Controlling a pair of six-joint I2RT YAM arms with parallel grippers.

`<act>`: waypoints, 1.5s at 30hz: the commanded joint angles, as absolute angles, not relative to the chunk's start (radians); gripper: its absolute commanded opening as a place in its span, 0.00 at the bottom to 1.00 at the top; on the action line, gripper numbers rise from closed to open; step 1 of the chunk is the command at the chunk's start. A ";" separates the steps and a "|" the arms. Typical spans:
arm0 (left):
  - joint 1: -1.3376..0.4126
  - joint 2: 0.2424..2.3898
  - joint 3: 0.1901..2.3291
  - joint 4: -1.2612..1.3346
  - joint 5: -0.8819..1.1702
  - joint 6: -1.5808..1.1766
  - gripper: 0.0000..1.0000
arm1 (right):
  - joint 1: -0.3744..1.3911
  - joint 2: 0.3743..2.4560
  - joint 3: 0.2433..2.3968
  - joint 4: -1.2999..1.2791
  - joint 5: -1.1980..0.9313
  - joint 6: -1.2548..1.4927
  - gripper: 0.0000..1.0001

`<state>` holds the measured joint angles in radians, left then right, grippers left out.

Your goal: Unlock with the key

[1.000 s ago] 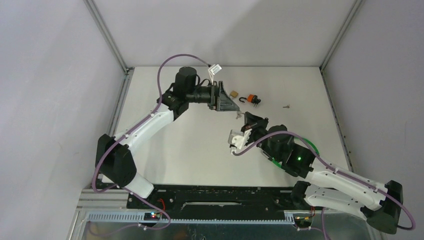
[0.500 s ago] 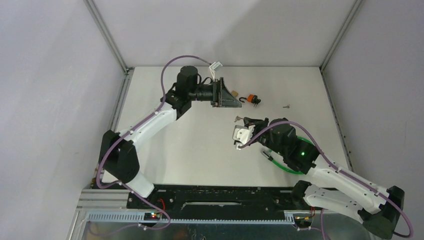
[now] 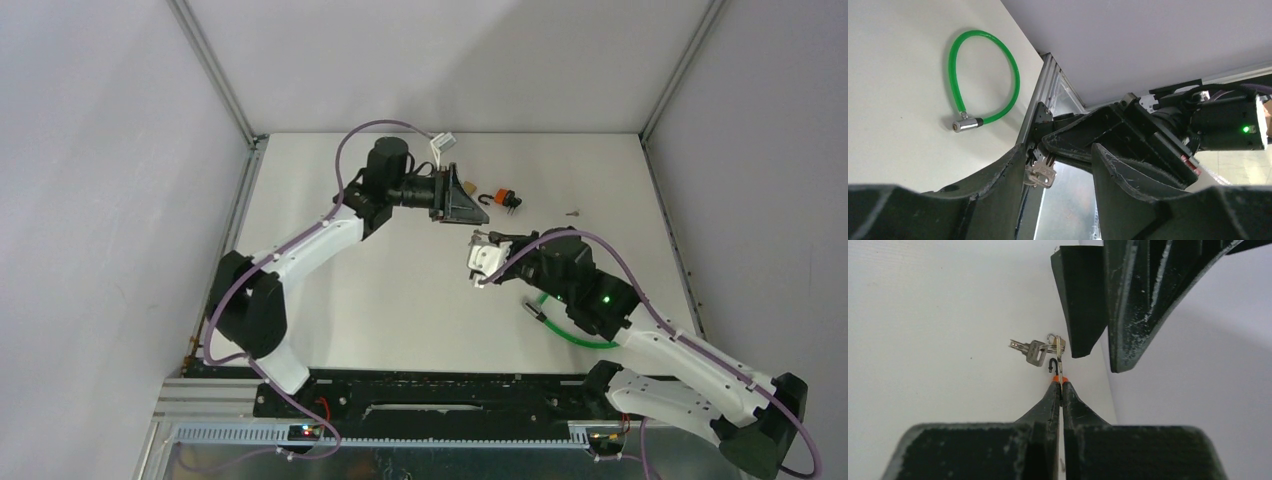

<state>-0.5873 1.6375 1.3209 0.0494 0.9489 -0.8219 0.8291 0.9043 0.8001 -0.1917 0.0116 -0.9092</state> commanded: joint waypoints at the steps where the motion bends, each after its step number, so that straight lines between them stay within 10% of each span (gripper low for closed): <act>1: -0.592 1.628 1.323 0.063 0.998 -0.752 0.54 | 0.787 0.905 0.870 -0.215 -0.078 -0.841 0.00; 21: -0.670 1.480 1.514 -0.523 0.890 0.286 0.62 | 0.508 0.994 0.979 -0.393 -0.653 -0.589 0.00; 45: -0.799 1.570 1.597 -0.622 0.760 0.503 0.38 | 0.394 1.022 0.988 -0.417 -0.883 -0.500 0.00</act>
<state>-0.7902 1.5669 1.5303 -0.6079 0.7689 0.4618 0.4030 1.0210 0.9417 -0.4210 -0.8474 -0.5152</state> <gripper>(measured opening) 0.385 0.010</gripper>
